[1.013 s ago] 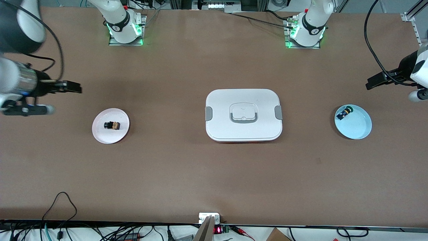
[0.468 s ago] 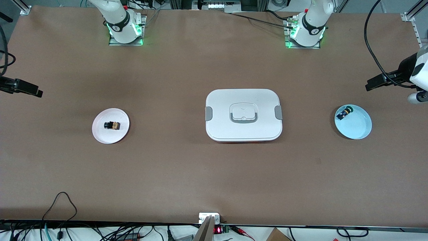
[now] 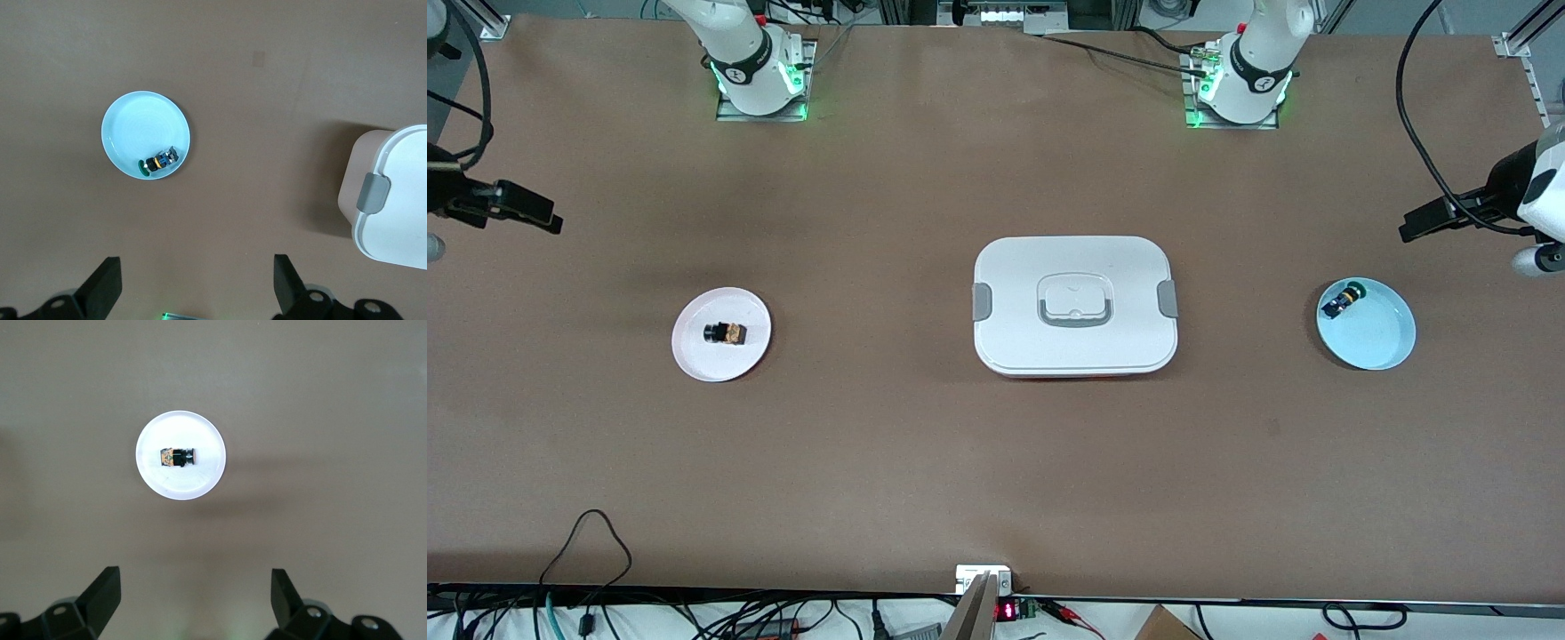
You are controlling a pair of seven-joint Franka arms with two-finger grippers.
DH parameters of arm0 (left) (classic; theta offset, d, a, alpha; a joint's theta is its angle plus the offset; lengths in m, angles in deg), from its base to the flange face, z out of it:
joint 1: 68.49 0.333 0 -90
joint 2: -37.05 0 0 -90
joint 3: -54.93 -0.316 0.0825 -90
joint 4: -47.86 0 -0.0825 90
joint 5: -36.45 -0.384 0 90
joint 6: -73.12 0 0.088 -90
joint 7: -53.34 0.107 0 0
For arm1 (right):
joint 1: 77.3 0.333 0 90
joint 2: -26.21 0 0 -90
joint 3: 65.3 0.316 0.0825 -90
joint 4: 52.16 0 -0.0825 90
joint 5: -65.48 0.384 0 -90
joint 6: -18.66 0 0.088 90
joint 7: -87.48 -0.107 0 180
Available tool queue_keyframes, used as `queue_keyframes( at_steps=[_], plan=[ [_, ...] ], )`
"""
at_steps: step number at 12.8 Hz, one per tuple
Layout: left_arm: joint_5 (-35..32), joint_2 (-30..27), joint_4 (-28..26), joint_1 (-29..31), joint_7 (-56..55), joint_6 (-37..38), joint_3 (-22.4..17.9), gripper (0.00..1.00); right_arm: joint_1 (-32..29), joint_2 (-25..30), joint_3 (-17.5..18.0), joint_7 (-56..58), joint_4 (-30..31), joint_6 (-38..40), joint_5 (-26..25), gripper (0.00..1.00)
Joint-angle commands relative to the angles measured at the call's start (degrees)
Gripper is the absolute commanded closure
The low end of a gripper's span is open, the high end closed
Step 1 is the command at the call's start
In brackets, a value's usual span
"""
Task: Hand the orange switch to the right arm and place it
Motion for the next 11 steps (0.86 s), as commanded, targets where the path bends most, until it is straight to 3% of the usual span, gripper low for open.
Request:
queue_keyframes(
  at_steps=[1,11],
  plan=[
    [0.5,0.6,0.6,-0.2,0.6,-1.0,-0.6,0.0,0.1,2.4,0.1,0.2,1.7,-0.5,-0.8,0.0],
    [0.3,1.0,1.9,-0.3,0.7,-0.6,-0.6,0.0,1.0,2.2,0.1,1.5,0.3,-0.1,-0.7,0.0]
  ],
)
